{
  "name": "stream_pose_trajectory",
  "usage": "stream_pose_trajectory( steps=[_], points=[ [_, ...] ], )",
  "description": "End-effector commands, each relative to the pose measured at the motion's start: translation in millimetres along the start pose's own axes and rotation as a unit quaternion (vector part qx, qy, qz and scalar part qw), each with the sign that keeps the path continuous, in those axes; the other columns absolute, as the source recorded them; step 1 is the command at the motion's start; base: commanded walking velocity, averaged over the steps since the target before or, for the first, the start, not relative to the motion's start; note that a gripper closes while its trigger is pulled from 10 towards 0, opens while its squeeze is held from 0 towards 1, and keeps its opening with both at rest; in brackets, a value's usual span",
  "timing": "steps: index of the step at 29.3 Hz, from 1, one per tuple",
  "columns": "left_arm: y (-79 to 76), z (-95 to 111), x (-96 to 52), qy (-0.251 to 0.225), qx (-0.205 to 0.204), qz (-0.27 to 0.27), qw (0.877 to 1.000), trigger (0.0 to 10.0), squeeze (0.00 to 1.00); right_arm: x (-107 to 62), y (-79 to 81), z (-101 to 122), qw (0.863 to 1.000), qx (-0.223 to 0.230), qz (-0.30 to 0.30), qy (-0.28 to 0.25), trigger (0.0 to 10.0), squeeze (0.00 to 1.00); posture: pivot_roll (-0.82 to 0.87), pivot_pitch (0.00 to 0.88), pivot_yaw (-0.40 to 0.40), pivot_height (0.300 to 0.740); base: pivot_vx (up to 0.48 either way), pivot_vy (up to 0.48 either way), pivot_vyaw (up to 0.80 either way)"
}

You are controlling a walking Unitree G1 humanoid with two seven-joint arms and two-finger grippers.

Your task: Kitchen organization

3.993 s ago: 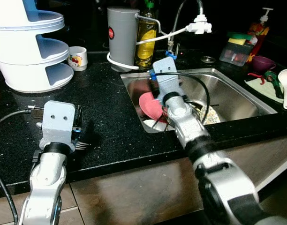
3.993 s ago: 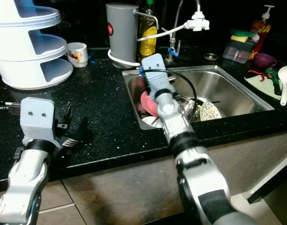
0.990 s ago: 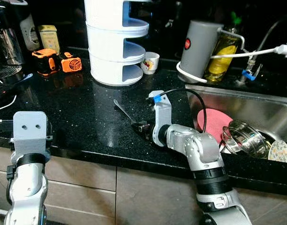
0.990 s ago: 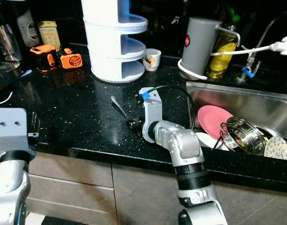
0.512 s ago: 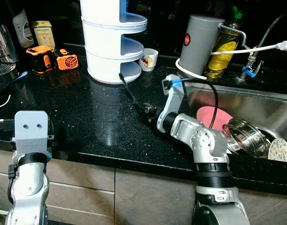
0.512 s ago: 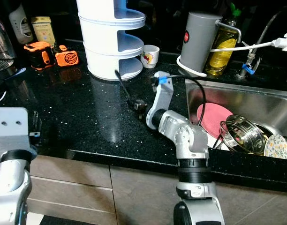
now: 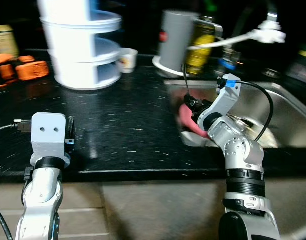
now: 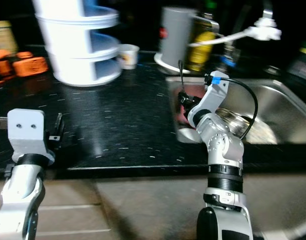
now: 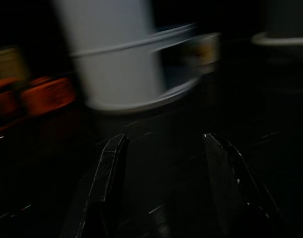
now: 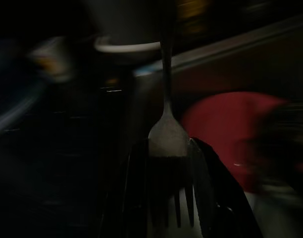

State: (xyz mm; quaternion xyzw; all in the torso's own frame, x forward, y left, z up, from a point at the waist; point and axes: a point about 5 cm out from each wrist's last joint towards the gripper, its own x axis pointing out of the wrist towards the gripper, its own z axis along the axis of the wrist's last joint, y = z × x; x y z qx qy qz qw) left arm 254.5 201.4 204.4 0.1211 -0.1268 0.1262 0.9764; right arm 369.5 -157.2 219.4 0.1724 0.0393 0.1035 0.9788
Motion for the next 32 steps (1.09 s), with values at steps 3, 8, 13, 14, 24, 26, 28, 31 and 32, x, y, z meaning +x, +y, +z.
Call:
stream_pose_trajectory(
  steps=[3,8,13,14,24,26,28,31,32],
  points=[
    [-2.7,-1.9,0.4,0.004,-0.002,-0.007,1.000,10.0,0.00,4.2,3.6,-7.0,0.999,-0.043,-0.003,0.011,0.0,0.00,0.04,0.000,-0.105,0.740,0.000,0.000,-0.76],
    [-1.6,-0.1,2.2,0.000,-0.003,-0.009,1.000,10.0,0.00,16.9,35.9,-23.9,0.991,-0.109,0.072,0.042,0.0,0.00,0.05,0.000,-0.103,0.740,0.000,0.000,-0.76],
    [-2.3,2.1,3.1,-0.005,-0.003,-0.012,1.000,10.0,0.00,35.1,52.4,-46.6,0.968,-0.222,0.059,0.097,10.0,0.00,0.06,0.000,-0.108,0.740,0.000,0.000,-0.15],
    [-2.7,3.0,3.1,-0.006,-0.003,-0.013,1.000,10.0,0.00,39.3,50.3,-49.2,0.962,-0.248,0.040,0.105,10.0,0.00,0.06,0.000,-0.110,0.740,0.000,0.000,0.00],
    [-2.8,5.3,-2.8,-0.004,0.002,-0.016,1.000,10.0,0.00,52.8,55.4,-62.9,0.884,-0.436,-0.019,0.168,10.0,0.00,0.09,0.000,-0.122,0.740,0.000,0.000,0.00],
    [-2.9,5.4,-3.4,-0.004,0.002,-0.017,1.000,10.0,0.00,53.0,56.0,-64.7,0.875,-0.453,-0.021,0.171,10.0,0.00,0.09,0.000,-0.122,0.740,0.000,0.000,0.00],
    [-3.1,5.9,-3.6,-0.004,0.002,-0.017,1.000,10.0,0.00,55.0,58.2,-60.8,0.876,-0.455,-0.034,0.155,10.0,0.02,0.10,0.000,-0.123,0.740,0.000,0.000,0.00],
    [-2.3,7.1,-3.6,-0.005,0.004,-0.017,1.000,10.0,0.00,62.8,76.2,-31.5,0.925,-0.372,-0.046,0.055,10.0,1.00,0.11,0.000,-0.119,0.740,0.000,0.000,0.00],
    [-2.1,7.3,-3.4,-0.005,0.004,-0.017,1.000,10.0,0.00,64.6,81.9,-19.1,0.941,-0.334,-0.045,0.018,10.0,1.00,0.11,0.000,-0.119,0.740,0.000,0.000,0.00]
  ],
)
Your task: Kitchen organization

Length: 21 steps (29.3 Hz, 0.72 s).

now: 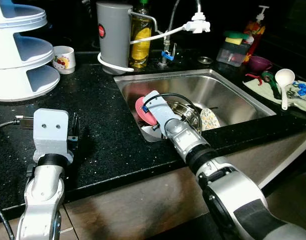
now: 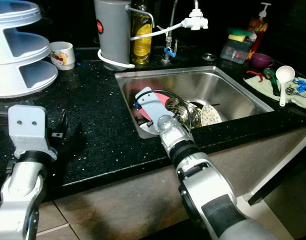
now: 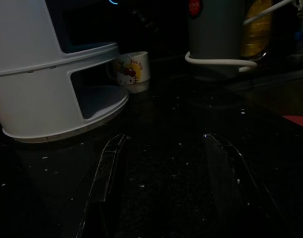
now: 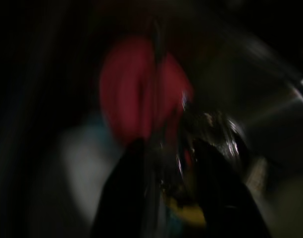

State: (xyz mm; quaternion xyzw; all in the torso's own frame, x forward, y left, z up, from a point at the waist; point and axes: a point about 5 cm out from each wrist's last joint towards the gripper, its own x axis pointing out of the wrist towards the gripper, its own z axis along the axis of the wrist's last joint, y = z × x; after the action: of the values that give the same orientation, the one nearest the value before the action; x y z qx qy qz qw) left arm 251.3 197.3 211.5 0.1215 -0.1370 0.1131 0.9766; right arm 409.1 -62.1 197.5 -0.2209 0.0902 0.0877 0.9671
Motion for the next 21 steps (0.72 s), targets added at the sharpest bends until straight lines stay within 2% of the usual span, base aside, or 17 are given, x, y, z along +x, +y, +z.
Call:
stream_pose_trajectory(
  steps=[1,2,4,5,6,8,9,11,12,13,15,16,18,19,20,21],
  points=[
    [-0.5,-1.0,-1.3,0.006,0.007,-0.006,1.000,10.0,0.00,-2.5,-20.7,40.4,0.990,0.089,-0.043,-0.100,10.0,1.00,0.10,0.000,-0.114,0.740,0.000,0.000,0.00],
    [-0.3,-1.0,-0.8,0.006,0.007,-0.006,1.000,10.0,0.00,-4.1,-27.8,48.0,0.985,0.106,-0.062,-0.121,10.0,1.00,0.10,0.000,-0.111,0.740,0.000,0.000,0.00],
    [-0.4,-1.0,-0.5,0.006,0.007,-0.007,1.000,10.0,0.00,-4.7,-32.4,51.8,0.984,0.103,-0.074,-0.127,10.0,1.00,0.10,0.000,-0.110,0.740,0.000,0.000,0.00],
    [-0.9,-1.3,0.0,0.007,0.007,-0.008,1.000,10.0,0.00,-5.1,-35.4,54.3,0.984,0.098,-0.078,-0.129,10.0,0.67,0.09,0.000,-0.105,0.740,0.000,0.000,0.00],
    [-2.6,-1.3,0.6,0.006,0.006,-0.010,1.000,10.0,0.00,-6.1,-39.2,57.6,0.982,0.096,-0.079,-0.139,10.0,0.00,0.09,0.000,-0.103,0.740,0.000,0.000,0.00],
    [-4.4,-1.2,1.1,0.006,0.005,-0.013,1.000,10.0,0.00,-7.3,-42.0,60.6,0.981,0.097,-0.078,-0.152,10.0,0.00,0.08,0.000,-0.102,0.740,0.000,0.000,0.00],
    [-7.4,-0.2,1.3,0.004,0.001,-0.017,1.000,10.0,0.00,-10.0,-45.7,65.0,0.975,0.109,-0.072,-0.177,10.0,0.00,0.08,0.000,-0.102,0.740,0.000,0.000,0.00],
    [-8.4,0.1,1.4,0.004,0.001,-0.018,1.000,10.0,0.00,-11.4,-45.8,65.8,0.972,0.124,-0.061,-0.188,10.0,0.00,0.08,0.000,-0.101,0.740,0.000,0.000,0.00],
    [-10.6,0.0,1.6,0.004,-0.001,-0.021,1.000,10.0,0.00,-20.0,-38.8,67.7,0.953,0.179,0.015,-0.245,10.0,0.00,0.08,0.000,-0.099,0.740,0.000,0.000,0.00],
    [-11.0,-0.1,1.6,0.004,-0.001,-0.022,1.000,10.0,0.00,-22.5,-37.4,68.0,0.945,0.192,0.033,-0.262,10.0,0.00,0.08,0.000,-0.099,0.740,0.000,0.000,0.00],
    [-12.8,-0.4,1.9,0.006,-0.005,-0.024,1.000,10.0,0.00,-34.5,-29.3,62.6,0.906,0.269,0.125,-0.301,10.0,0.00,0.07,0.000,-0.097,0.740,0.000,0.000,0.00],
    [-12.8,-0.4,1.9,0.006,-0.005,-0.024,1.000,10.0,0.00,-34.5,-29.3,62.6,0.906,0.269,0.125,-0.301,10.0,0.00,0.07,0.000,-0.097,0.740,0.000,0.000,0.00],
    [-15.3,-0.6,2.6,0.006,-0.008,-0.028,1.000,10.0,0.00,-49.8,-23.2,54.7,0.864,0.320,0.199,-0.334,10.0,0.00,0.07,0.000,-0.095,0.740,0.000,0.000,0.00],
    [-16.1,-0.6,2.8,0.007,-0.008,-0.029,1.000,10.0,0.00,-56.1,-21.2,51.7,0.851,0.330,0.219,-0.345,10.0,0.00,0.07,0.000,-0.095,0.740,0.000,0.000,0.00],
    [-16.1,-0.6,2.8,0.007,-0.008,-0.029,1.000,10.0,0.00,-56.1,-21.2,51.7,0.851,0.330,0.219,-0.345,10.0,0.00,0.07,0.000,-0.095,0.740,0.000,0.000,0.00],
    [-16.5,-0.9,2.8,0.008,-0.008,-0.029,1.000,10.0,0.00,-63.6,-19.8,47.4,0.835,0.346,0.240,-0.354,10.0,0.00,0.06,0.000,-0.092,0.740,0.000,0.000,0.00]
  ],
)
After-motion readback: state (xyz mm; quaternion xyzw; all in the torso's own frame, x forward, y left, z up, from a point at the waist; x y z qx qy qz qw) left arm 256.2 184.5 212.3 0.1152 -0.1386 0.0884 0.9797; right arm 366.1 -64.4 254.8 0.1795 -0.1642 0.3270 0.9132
